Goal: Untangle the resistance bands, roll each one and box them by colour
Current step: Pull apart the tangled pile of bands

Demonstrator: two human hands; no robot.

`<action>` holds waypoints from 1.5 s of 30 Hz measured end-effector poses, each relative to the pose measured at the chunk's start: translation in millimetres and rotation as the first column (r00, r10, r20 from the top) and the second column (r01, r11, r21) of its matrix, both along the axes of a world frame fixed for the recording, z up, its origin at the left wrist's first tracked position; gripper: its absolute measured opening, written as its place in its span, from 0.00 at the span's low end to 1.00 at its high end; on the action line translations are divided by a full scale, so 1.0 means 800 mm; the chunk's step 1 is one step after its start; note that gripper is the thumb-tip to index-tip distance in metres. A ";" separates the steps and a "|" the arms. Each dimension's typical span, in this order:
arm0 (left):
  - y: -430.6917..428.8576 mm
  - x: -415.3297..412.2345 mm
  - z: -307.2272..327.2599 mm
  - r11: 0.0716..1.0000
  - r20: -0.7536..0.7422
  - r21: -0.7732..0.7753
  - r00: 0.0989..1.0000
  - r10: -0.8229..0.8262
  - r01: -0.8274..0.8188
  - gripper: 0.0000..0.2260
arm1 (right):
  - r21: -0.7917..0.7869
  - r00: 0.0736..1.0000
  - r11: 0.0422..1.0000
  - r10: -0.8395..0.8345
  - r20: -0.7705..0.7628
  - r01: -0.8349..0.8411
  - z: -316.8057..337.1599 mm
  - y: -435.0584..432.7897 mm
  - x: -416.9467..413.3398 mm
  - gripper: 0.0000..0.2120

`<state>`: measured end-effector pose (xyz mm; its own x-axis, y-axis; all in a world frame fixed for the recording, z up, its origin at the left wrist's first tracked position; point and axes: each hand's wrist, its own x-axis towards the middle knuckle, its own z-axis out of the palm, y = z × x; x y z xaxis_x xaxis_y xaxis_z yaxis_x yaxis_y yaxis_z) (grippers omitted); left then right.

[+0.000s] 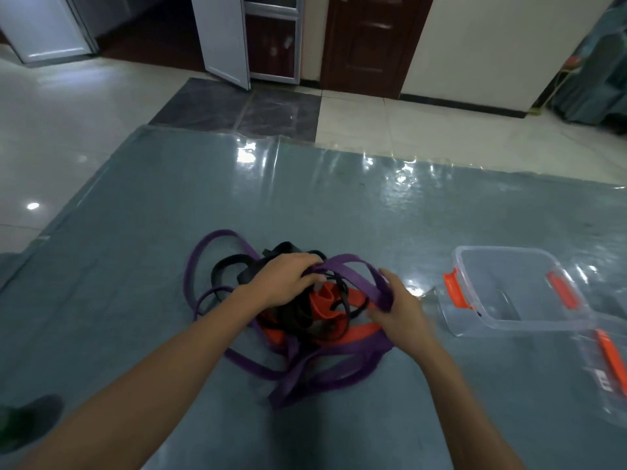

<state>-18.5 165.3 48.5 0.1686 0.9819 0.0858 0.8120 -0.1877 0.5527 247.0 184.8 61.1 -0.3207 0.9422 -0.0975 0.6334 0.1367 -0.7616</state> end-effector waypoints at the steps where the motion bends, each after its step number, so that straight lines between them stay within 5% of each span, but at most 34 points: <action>1: 0.001 0.003 0.004 1.000 -0.039 0.005 0.999 -0.031 0.031 0.10 | -0.024 0.999 0.999 0.028 0.015 -0.028 -0.005 -0.002 -0.007 0.42; 4: -0.001 0.015 0.009 0.994 -0.095 -0.004 0.990 -0.108 0.108 0.15 | -0.007 0.996 0.997 0.083 0.038 -0.083 -0.015 -0.004 -0.036 0.51; 6: -0.005 0.020 0.009 0.993 -0.045 0.007 0.992 -0.121 0.122 0.12 | 0.035 0.979 0.986 0.158 0.132 -0.164 -0.019 -0.001 -0.050 0.49; 11: -0.012 0.008 0.000 0.994 0.121 -0.056 0.989 -0.087 0.094 0.14 | 0.026 0.962 0.967 0.249 0.115 -0.253 -0.028 -0.002 -0.054 0.17; 15: -0.016 -0.014 -0.003 0.979 0.210 -0.192 0.977 -0.023 0.065 0.26 | 0.072 0.988 0.987 0.142 0.065 -0.146 -0.033 0.003 -0.034 0.12; 18: -0.003 -0.028 -0.003 0.963 -0.066 -0.246 0.989 -0.129 0.109 0.34 | 0.109 0.995 0.989 0.100 0.023 -0.102 -0.030 0.008 -0.023 0.14; 22: 0.021 -0.034 -0.019 0.895 -0.481 -0.363 0.770 -0.419 0.260 0.42 | 0.195 0.998 0.981 0.027 -0.052 -0.016 -0.030 0.010 -0.018 0.15; 27: 0.046 -0.041 -0.038 0.885 -0.681 -0.353 0.565 -0.466 0.305 0.42 | 0.215 0.983 0.966 -0.116 -0.140 0.145 -0.036 0.013 -0.009 0.14; 30: 0.054 -0.040 -0.047 0.872 -0.713 -0.300 0.516 -0.475 0.387 0.33 | 0.200 0.977 0.964 -0.148 -0.156 0.178 -0.039 0.016 -0.006 0.14; 36: 0.045 -0.021 -0.071 0.865 -0.516 -0.269 0.695 -0.501 0.424 0.18 | 0.187 0.965 0.960 -0.173 -0.198 0.210 -0.045 0.022 -0.008 0.16; 40: 0.050 -0.020 -0.064 0.887 -0.506 -0.248 0.728 -0.462 0.390 0.18 | 0.159 0.966 0.964 -0.182 -0.185 0.212 -0.051 0.022 0.004 0.19; 45: 0.051 -0.028 -0.031 0.947 -0.326 -0.248 0.903 -0.281 0.205 0.11 | 0.152 0.973 0.963 -0.212 -0.091 0.224 -0.050 0.026 0.019 0.21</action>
